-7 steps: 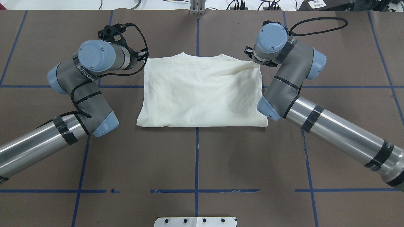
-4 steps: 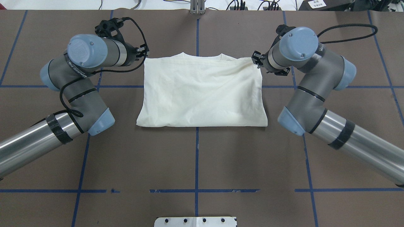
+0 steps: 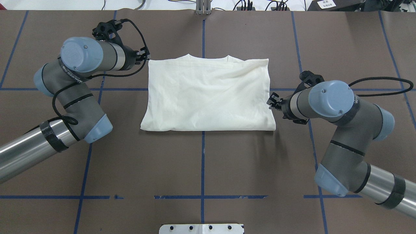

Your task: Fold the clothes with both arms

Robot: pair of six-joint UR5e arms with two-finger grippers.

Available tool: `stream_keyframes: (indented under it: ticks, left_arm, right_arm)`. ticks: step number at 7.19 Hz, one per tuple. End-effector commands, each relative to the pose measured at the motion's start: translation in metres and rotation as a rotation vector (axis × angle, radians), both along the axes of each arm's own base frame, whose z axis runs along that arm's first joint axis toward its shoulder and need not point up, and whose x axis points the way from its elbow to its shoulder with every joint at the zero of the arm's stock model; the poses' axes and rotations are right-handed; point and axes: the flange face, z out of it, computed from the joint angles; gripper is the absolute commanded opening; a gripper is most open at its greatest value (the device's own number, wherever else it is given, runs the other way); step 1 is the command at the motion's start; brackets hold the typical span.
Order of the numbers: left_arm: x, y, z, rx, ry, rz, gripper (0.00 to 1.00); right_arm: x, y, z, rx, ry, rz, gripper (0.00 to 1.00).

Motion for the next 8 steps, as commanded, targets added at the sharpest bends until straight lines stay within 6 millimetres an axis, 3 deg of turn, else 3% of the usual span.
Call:
stream_keyframes:
  ticks: [1, 3, 4, 5, 8]
  left_arm:
    - [0.000, 0.000, 0.003, -0.004, -0.004, -0.002, 0.44]
    - [0.000, 0.001, 0.007, -0.006, -0.008, -0.003, 0.44]
    - [-0.001, 0.001, 0.010, -0.008, -0.011, -0.004, 0.44]
    - [-0.001, 0.001, 0.010, -0.008, -0.011, -0.004, 0.44]
    - [-0.002, 0.001, 0.011, -0.007, -0.014, -0.007, 0.44]
  right_arm:
    - [-0.020, 0.016, 0.008, 0.005, 0.022, -0.013, 0.63]
    - [-0.033, 0.017, 0.017, -0.005, 0.038, -0.026, 0.58]
    - [-0.033, 0.016, 0.018, -0.006, 0.039, -0.024, 0.40]
    - [-0.032, 0.016, 0.018, -0.003, 0.039, -0.026, 0.00]
    - [-0.032, 0.018, 0.013, 0.006, 0.029, -0.034, 0.00]
